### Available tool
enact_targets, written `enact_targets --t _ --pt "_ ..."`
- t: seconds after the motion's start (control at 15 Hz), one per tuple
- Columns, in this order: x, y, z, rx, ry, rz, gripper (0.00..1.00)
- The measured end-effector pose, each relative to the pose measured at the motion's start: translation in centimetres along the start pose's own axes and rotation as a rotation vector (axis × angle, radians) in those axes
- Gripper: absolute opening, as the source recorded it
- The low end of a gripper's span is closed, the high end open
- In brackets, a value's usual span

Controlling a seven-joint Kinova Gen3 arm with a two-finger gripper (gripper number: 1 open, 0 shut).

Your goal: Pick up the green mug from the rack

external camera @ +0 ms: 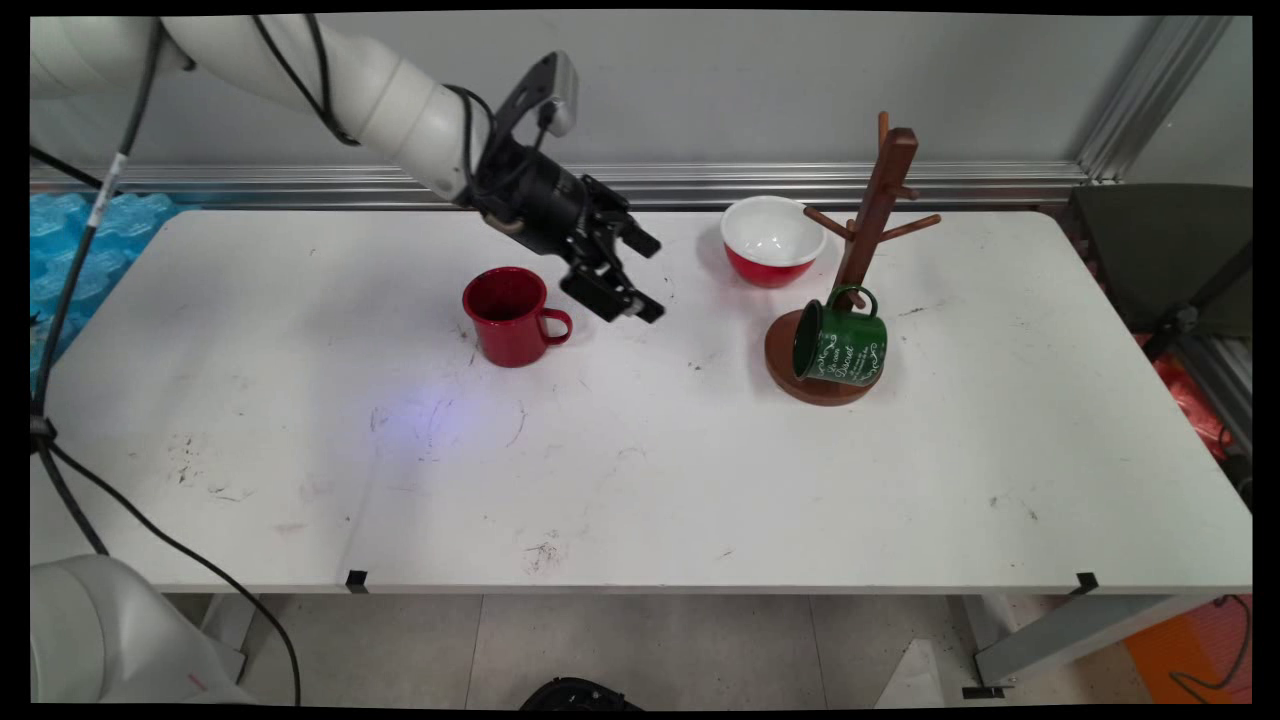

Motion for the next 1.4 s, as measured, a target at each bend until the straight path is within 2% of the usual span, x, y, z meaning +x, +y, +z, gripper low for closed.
enact_targets --t 0.27,0.67,1.4 --pt "0.0 0.3 2.5 -0.019 0.059 -0.048 1.00" --pt "-0.2 0.6 5.7 -0.036 0.116 -0.102 1.00" --pt "-0.9 0.9 11.1 -0.051 0.170 -0.180 1.00"
